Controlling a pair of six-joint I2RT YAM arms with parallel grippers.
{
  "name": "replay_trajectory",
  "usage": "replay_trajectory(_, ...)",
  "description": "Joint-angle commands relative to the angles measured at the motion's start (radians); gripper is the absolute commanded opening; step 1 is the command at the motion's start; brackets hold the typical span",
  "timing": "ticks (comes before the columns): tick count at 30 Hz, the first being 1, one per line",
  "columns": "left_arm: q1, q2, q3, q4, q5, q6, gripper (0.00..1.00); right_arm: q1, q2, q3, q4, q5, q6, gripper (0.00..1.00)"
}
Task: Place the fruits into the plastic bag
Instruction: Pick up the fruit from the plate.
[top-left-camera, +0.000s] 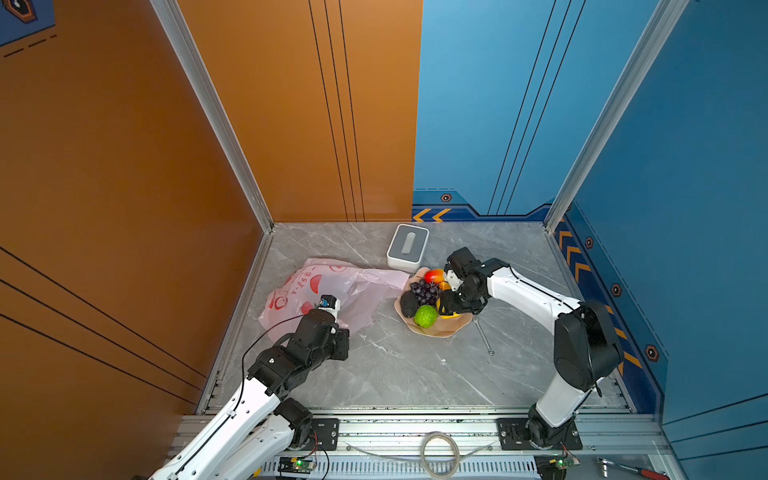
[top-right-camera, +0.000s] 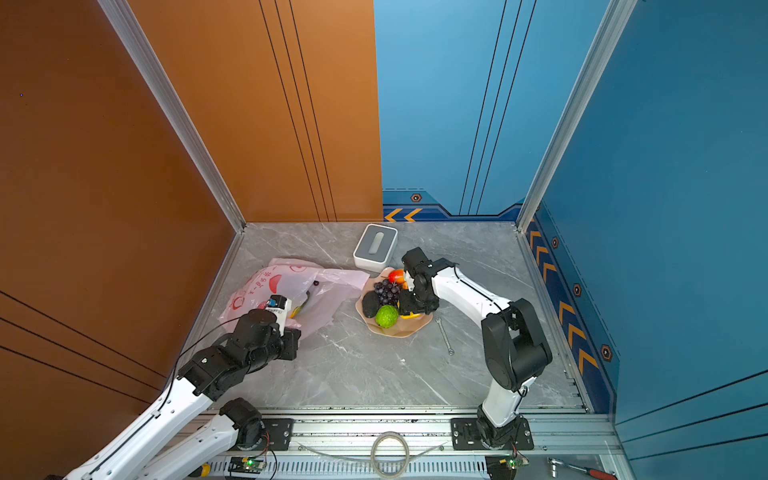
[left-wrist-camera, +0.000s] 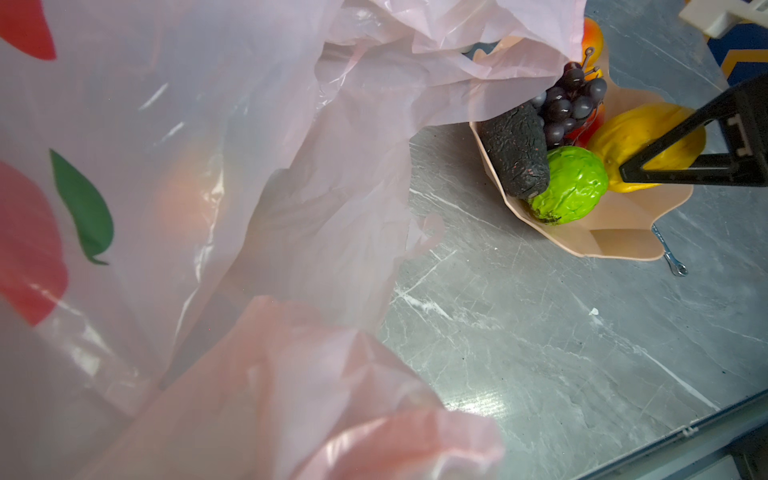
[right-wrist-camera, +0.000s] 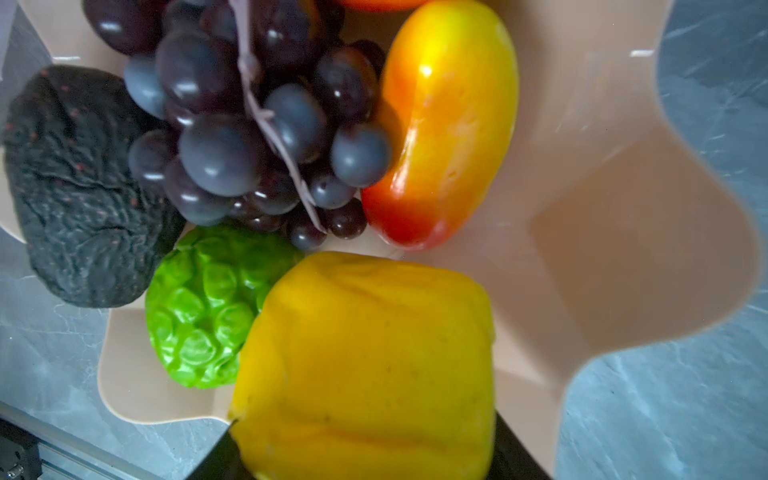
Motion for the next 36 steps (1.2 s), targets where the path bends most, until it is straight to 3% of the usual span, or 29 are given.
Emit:
replay_trajectory(1,-0.007,0.004,0.026,-0.006,-0.005,-0.002,0.00,-0.002,-0.053,0.002,-0.030,-0.003,0.020,0.42)
replay_trajectory(21,-0.010,-0.008,0.023,-0.005,-0.004,-0.003,0.00,-0.009,-0.287,-0.006,-0.033,-0.051,0.103,0.42)
replay_trajectory(29,-0.012,-0.010,0.023,-0.006,-0.007,-0.002,0.00,-0.010,-0.389,0.040,0.027,-0.171,0.201,0.42)
replay_trajectory(36,-0.014,-0.014,0.023,-0.007,-0.012,-0.002,0.00,-0.009,-0.460,0.017,0.195,-0.334,0.346,0.42)
